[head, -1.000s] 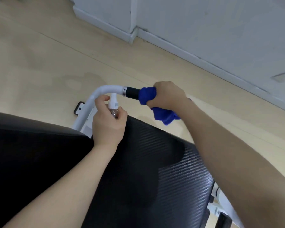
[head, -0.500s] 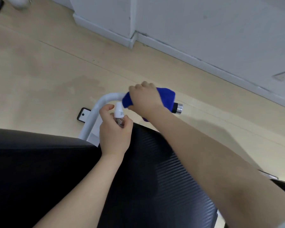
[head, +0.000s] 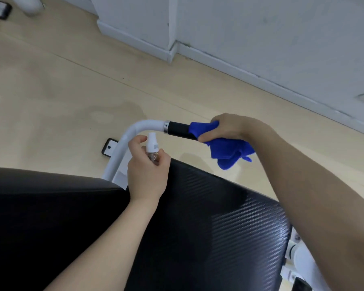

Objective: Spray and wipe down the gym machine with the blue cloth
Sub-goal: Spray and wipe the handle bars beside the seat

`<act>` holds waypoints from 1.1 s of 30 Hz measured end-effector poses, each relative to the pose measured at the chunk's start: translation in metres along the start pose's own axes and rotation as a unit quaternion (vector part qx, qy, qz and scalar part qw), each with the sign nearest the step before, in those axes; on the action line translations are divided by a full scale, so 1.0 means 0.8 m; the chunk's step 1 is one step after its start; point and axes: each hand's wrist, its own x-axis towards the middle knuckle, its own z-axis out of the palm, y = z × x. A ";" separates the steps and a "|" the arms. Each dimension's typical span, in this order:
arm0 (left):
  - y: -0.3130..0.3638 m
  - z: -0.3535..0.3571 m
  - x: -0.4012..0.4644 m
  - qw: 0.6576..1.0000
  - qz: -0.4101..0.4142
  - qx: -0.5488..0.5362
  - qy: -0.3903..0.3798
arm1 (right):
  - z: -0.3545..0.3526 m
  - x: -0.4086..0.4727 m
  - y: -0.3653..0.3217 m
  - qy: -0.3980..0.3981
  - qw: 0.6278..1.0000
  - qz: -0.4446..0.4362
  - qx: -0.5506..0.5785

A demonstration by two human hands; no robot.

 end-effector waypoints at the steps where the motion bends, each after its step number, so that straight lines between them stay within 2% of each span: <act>1: 0.001 0.000 0.000 1.000 0.004 0.002 0.001 | 0.007 0.000 -0.001 0.037 0.998 -0.005 -0.057; 4: 0.002 0.001 -0.002 1.000 0.018 0.016 0.010 | 0.045 0.009 -0.022 0.204 0.948 -0.060 -0.237; 6: 0.003 0.000 -0.003 0.999 0.028 0.023 0.017 | 0.076 0.019 -0.044 0.283 0.910 -0.123 -0.278; 10: 0.000 0.002 -0.002 0.999 0.040 0.019 0.025 | 0.108 0.043 -0.071 0.347 0.856 -0.206 -0.323; 13: -0.003 0.004 0.000 0.999 0.023 0.022 0.033 | 0.098 0.034 -0.032 0.376 0.824 -0.237 -0.350; 18: -0.002 0.001 -0.007 0.998 0.015 0.033 0.044 | 0.075 -0.006 0.046 0.365 0.835 -0.186 -0.368; 23: 0.014 0.000 -0.018 0.996 0.031 0.068 0.048 | 0.047 -0.073 0.128 0.329 0.876 -0.013 -0.352; 26: 0.020 -0.005 -0.034 0.995 0.043 0.094 0.005 | 0.066 -0.108 0.134 0.319 0.881 -0.085 -0.339; 29: 0.022 -0.013 -0.063 0.991 0.076 0.104 -0.040 | 0.096 -0.130 0.102 0.328 0.884 -0.157 -0.295; 33: 0.037 -0.028 -0.108 0.980 0.147 0.124 -0.053 | 0.125 -0.159 0.074 0.441 0.829 -0.229 -0.255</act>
